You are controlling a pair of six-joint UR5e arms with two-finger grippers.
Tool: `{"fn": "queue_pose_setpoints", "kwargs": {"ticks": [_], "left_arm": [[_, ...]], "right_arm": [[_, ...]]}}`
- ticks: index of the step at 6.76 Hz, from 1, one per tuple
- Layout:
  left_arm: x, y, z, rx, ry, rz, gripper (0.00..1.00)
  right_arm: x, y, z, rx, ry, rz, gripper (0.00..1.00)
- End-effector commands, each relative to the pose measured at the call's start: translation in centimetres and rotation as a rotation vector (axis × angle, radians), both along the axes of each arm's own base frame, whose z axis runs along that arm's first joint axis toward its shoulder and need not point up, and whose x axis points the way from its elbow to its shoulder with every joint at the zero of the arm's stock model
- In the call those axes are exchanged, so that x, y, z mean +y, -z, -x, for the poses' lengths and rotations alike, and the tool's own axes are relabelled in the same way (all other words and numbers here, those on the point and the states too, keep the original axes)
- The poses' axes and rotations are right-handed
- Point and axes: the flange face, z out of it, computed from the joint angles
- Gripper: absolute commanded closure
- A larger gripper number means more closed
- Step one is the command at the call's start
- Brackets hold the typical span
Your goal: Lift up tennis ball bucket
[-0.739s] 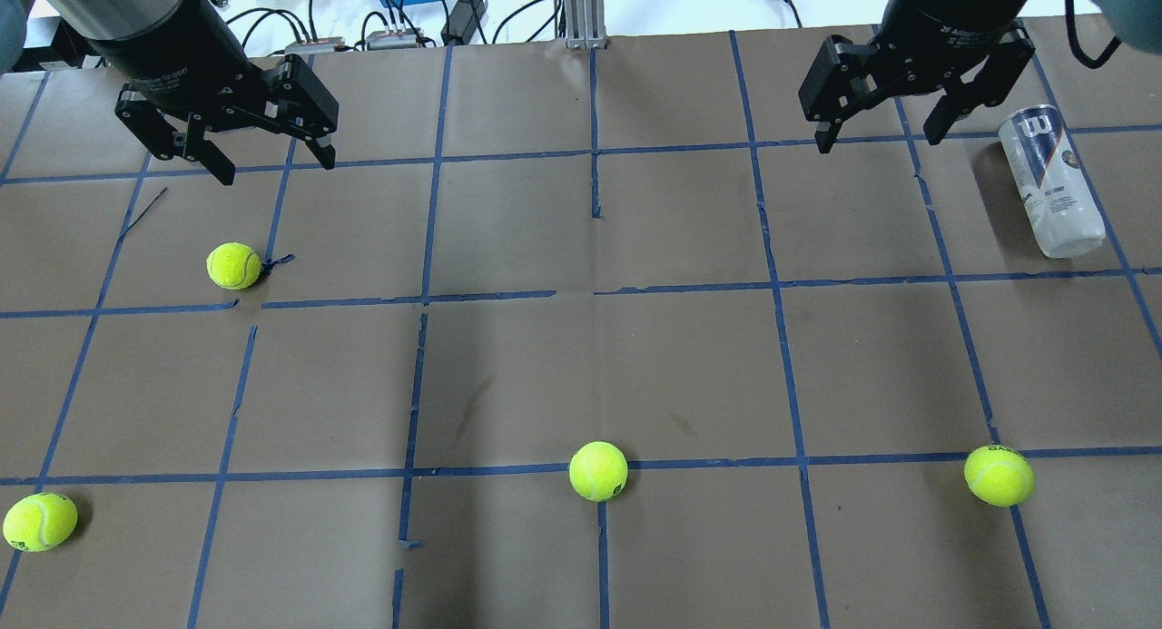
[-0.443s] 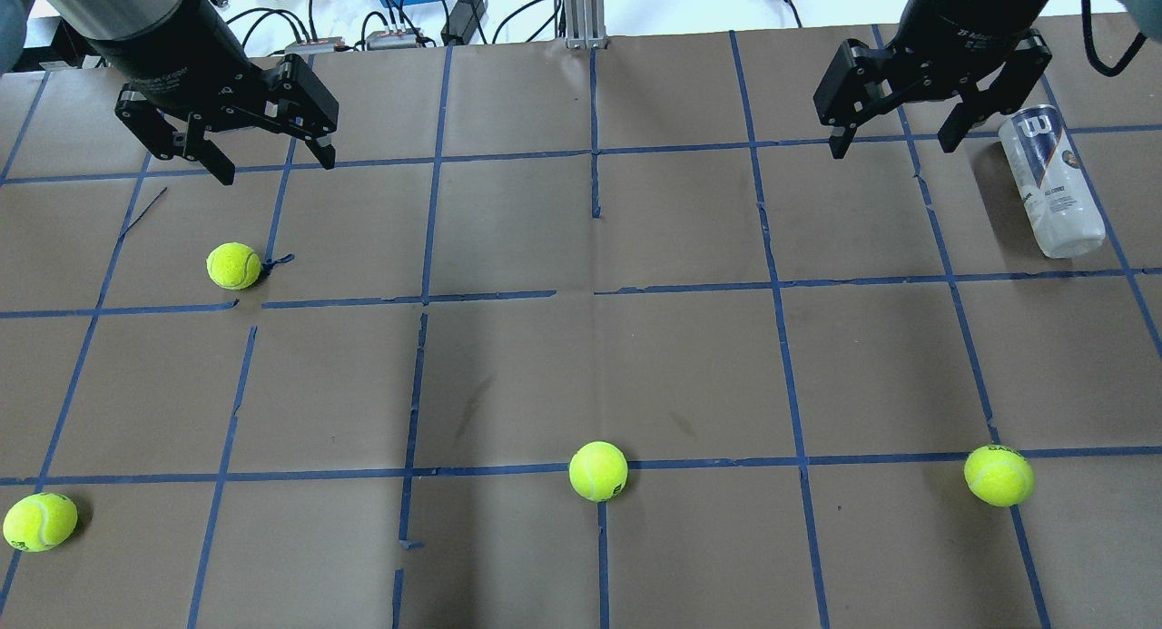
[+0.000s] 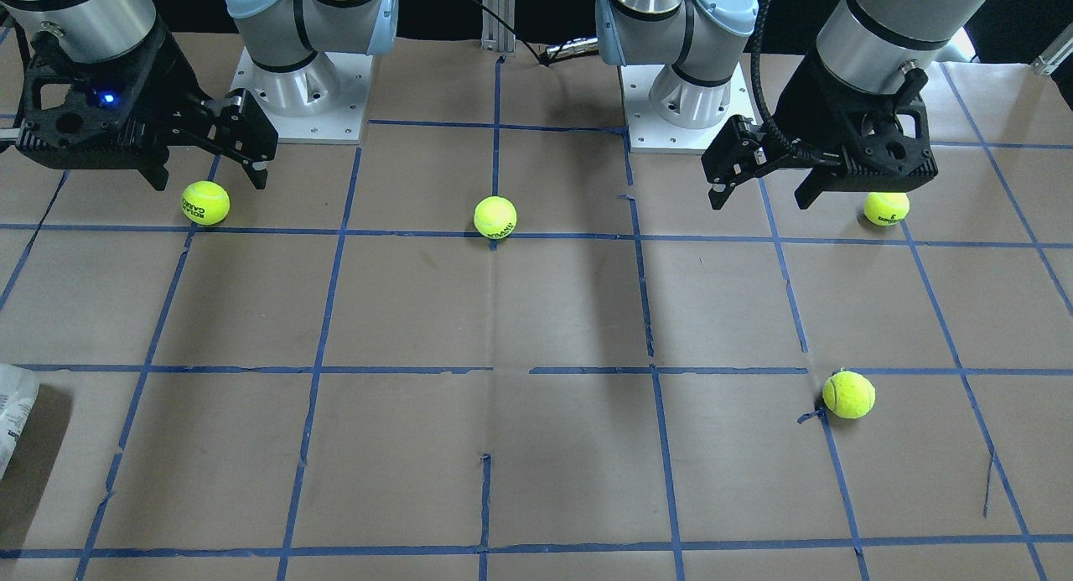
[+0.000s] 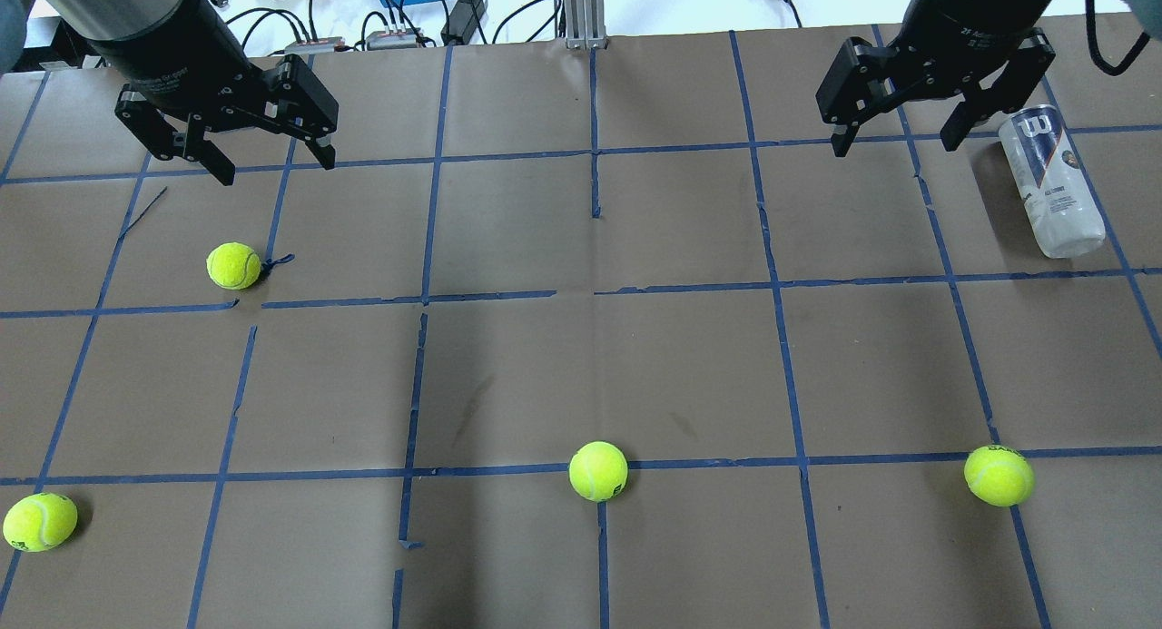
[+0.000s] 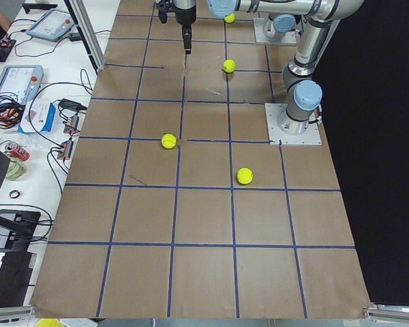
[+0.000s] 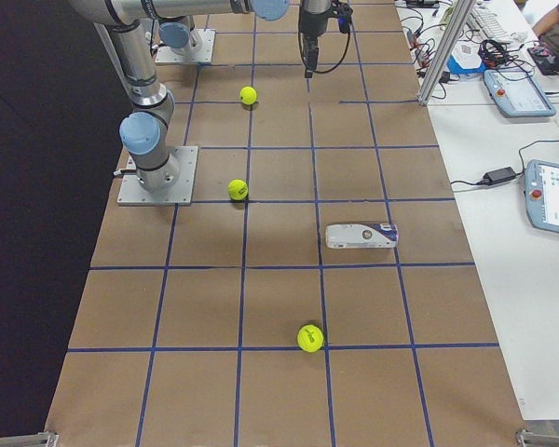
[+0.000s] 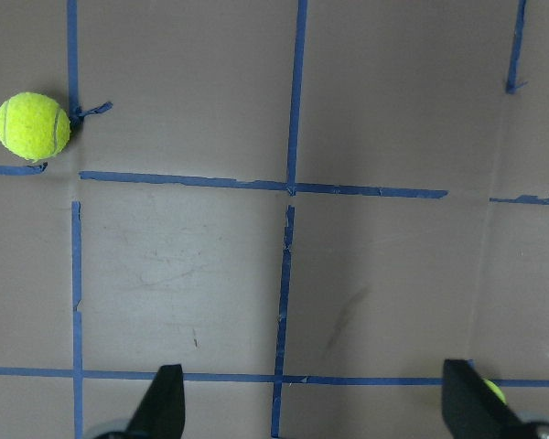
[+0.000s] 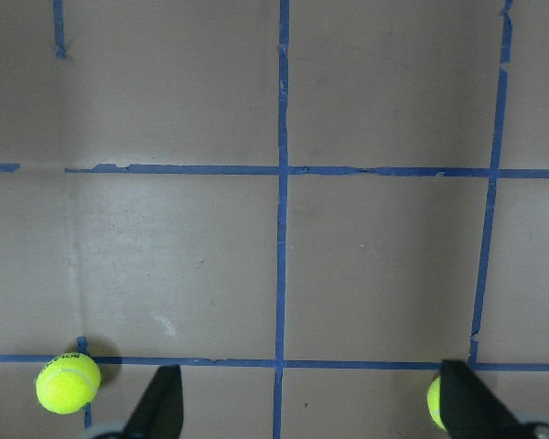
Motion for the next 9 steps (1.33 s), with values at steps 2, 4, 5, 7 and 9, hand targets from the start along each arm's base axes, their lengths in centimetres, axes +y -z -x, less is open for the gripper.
{"fn": "queue_pose_setpoints", "kwargs": {"ticks": [2,4,5,7,9], "left_arm": [[0.0,0.0,0.1,-0.001,0.001,0.0,0.0],[0.0,0.0,0.1,-0.001,0.001,0.0,0.0],[0.0,0.0,0.1,0.0,0.0,0.0,0.0],[0.0,0.0,0.1,0.0,0.0,0.0,0.0],[0.0,0.0,0.1,-0.001,0.0,0.0,0.0]], "right_arm": [[0.1,0.4,0.2,0.0,0.006,-0.004,0.0],[0.2,0.3,0.1,0.0,0.006,-0.002,0.0],[0.1,0.4,0.2,0.0,0.009,-0.001,0.0],[-0.4,0.3,1.2,0.004,0.024,0.021,0.0],[-1.6,0.4,4.2,-0.027,0.141,0.029,0.0]]}}
